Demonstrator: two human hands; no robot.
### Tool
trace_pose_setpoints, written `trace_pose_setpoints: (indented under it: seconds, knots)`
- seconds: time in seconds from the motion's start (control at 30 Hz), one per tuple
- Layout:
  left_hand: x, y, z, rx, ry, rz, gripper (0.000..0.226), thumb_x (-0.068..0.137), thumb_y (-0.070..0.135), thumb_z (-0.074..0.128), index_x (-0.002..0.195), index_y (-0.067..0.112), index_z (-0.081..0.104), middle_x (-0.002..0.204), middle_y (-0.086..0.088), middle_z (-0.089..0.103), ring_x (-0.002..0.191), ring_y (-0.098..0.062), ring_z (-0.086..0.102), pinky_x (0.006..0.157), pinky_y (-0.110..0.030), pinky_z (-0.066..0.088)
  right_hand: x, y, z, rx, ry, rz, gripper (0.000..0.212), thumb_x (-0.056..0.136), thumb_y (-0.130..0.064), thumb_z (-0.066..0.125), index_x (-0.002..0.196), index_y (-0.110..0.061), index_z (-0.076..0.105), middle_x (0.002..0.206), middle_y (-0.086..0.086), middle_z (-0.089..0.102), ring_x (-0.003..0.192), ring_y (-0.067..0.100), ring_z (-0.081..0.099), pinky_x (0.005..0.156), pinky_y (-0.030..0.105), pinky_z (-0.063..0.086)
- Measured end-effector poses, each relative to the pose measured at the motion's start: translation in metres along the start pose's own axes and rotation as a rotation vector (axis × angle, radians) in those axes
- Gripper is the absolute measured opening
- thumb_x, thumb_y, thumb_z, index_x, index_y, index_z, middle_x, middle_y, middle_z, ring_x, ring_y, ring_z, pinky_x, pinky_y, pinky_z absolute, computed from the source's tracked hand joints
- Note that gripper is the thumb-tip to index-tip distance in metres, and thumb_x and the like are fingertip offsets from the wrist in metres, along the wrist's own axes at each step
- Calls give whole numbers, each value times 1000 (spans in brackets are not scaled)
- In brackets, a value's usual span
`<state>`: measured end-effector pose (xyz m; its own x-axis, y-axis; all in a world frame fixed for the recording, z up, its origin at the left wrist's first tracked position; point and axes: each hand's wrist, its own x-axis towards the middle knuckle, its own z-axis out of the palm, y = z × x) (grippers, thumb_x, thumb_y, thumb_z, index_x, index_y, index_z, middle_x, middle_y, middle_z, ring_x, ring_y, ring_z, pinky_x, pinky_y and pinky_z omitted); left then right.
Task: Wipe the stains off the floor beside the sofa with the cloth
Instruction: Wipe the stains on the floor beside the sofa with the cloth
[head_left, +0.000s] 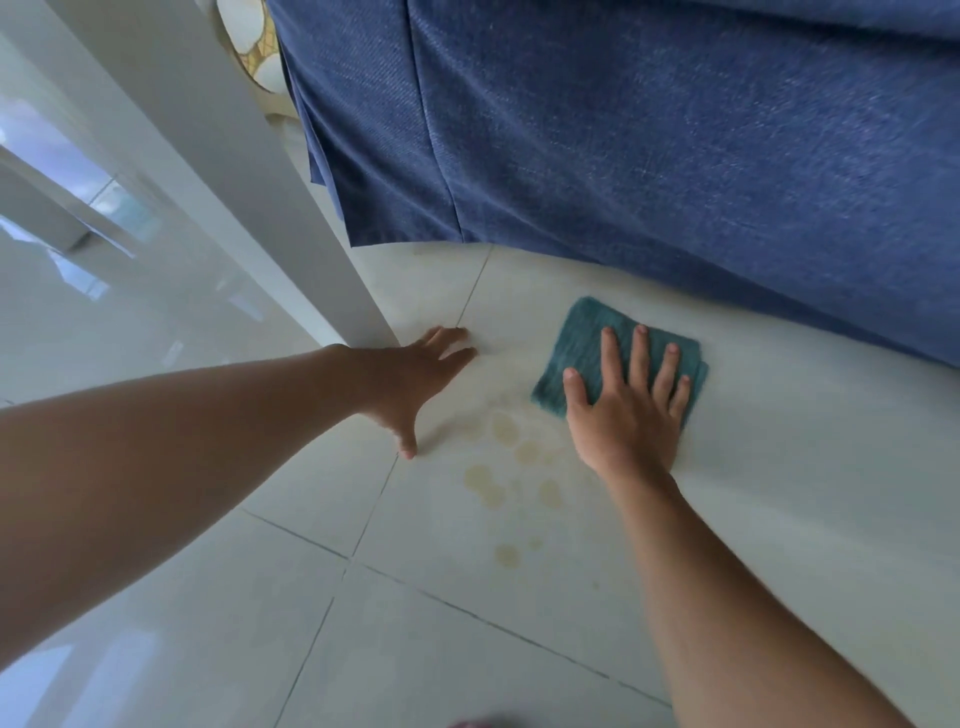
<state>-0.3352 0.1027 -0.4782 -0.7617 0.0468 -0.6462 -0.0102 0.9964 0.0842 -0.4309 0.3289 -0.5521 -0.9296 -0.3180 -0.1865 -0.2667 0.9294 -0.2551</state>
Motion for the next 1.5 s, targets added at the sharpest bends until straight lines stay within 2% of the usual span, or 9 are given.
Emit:
trace_pose_setpoints:
  seconds: [0.13,0.4,0.63,0.83,1.0,1.1,1.2,1.4,1.5]
  knots:
    - [-10,2,6,74,-14,11,145,64,47,89,157,7,-15,162,-14,-24,152,-30,-12,121,-32,16,-63,-2,10,31,56,112,74,93,-61,24,161,-31,17,171,4,7,155,38,1,124,53,-2]
    - [-18,5,15,89,-27,-15,145,64,47,89,156,10,-17,162,-11,-27,153,-29,-11,124,-38,16,4,-5,2,-88,-68,-241,69,97,-65,24,160,-39,10,171,-5,0,156,30,-8,125,50,-7]
    - [-23,10,16,121,-22,-24,144,65,46,89,157,9,-16,163,-13,-27,153,-29,-11,123,-38,19,-89,25,15,-1,158,113,72,94,-58,33,157,-23,32,167,9,24,153,41,16,123,57,12]
    - [-16,13,14,127,-43,-43,148,63,47,90,156,9,-18,162,-14,-28,153,-31,-11,123,-42,20,-86,15,19,-98,63,-176,71,94,-60,33,158,-29,29,169,4,20,155,37,13,125,53,7]
    - [-24,12,18,107,-40,-40,143,66,45,89,157,9,-16,163,-11,-27,153,-29,-11,123,-40,20,-128,27,22,-8,160,192,73,93,-54,39,156,-19,36,166,14,27,152,43,20,120,61,16]
    - [-17,10,12,102,-58,-54,152,59,50,91,156,9,-19,162,-12,-30,153,-31,-12,124,-41,17,-193,-19,40,26,111,4,77,89,-54,46,154,-14,39,164,18,29,150,48,21,119,65,19]
    - [-11,11,9,116,-52,-59,156,57,51,92,155,6,-20,161,-16,-30,153,-35,-11,124,-42,14,-167,-29,39,-8,65,-209,78,89,-59,46,157,-23,33,167,8,24,154,40,16,123,59,14]
    - [-24,6,23,-15,-9,-60,146,65,45,90,155,6,-19,163,-14,-27,153,-29,-9,122,-33,9,-116,10,29,-21,119,50,77,91,-59,39,158,-20,30,167,11,24,153,40,16,122,59,14]
    - [-22,3,22,-116,-4,-67,151,61,40,94,155,11,-21,163,-8,-29,154,-27,-4,121,-33,15,-161,-17,35,-16,74,-79,76,91,-57,42,157,-19,33,166,14,25,152,45,17,121,62,15]
